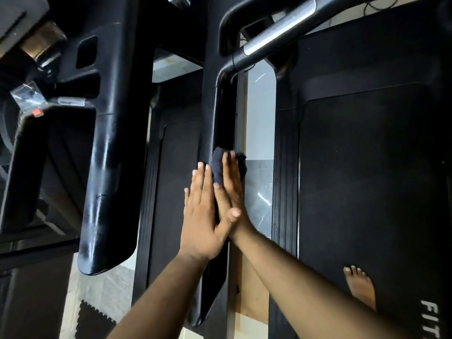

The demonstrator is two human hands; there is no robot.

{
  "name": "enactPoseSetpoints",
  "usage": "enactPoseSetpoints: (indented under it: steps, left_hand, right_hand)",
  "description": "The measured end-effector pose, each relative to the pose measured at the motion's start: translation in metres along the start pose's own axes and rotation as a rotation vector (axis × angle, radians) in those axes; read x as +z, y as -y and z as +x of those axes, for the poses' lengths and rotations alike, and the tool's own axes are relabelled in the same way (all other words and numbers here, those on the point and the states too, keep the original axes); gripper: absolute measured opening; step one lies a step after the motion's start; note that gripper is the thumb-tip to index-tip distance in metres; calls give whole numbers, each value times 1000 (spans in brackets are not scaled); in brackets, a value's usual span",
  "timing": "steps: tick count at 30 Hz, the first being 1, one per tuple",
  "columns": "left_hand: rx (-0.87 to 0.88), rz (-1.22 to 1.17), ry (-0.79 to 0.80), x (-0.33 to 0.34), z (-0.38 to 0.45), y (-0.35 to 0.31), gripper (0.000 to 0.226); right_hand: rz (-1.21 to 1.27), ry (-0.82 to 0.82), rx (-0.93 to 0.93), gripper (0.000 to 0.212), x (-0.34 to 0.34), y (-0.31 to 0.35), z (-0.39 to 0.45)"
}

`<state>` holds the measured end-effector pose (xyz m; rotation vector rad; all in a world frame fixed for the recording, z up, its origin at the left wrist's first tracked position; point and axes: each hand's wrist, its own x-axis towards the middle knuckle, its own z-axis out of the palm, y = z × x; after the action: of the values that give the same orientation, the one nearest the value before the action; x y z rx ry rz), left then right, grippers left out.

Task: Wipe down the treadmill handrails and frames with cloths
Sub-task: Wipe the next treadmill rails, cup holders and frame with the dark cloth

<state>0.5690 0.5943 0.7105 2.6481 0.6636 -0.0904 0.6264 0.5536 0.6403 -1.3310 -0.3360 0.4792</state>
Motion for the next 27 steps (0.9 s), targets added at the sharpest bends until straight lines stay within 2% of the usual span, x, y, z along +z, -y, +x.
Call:
enactPoseSetpoints:
  steps: [2,6,8,11,13,16,17,19,21,23,25,27]
  left_hand:
    - [-1,-1,5,-1,1,1,104]
    - [1,16,4,0,0,1,101]
    - [-2,20,4,-1,0,0,101]
    - [-7,14,8,-2,1,-2,105]
    - [-5,6,7,-1,1,-1,105]
    - [0,10,7,0,1,2,104]
    - [2,7,6,0,1,2,102]
    - [-3,10,12,-1,1,0,101]
    - [3,13,15,-1,-1,-1,100]
    - [5,12,15,-3,0,0,102]
    - [-11,0,13,-3,0,-1,106]
    - [-21,-35,7,-4,-1,-2,109]
  right_hand:
    - [-19,-19,-27,58,-5,9,45]
    - [27,-72,50,59,-23,22,143]
    - [70,-97,100,60,-20,20,134]
    - [71,-47,143,65,-8,12,68]
    - [35,6,61,65,-4,5,45]
    - [-50,3,-94,66,-14,1,98]
    - [-31,-17,-74,65,-18,0,123]
    - [117,-64,142,62,-27,-3,156]
    - [155,-82,282,63,-25,-3,147]
    - [23,-59,160,66,-14,4,110]
    - [-217,19,-126,62,-10,12,82]
    - [-540,156,-420,53,-18,24,89]
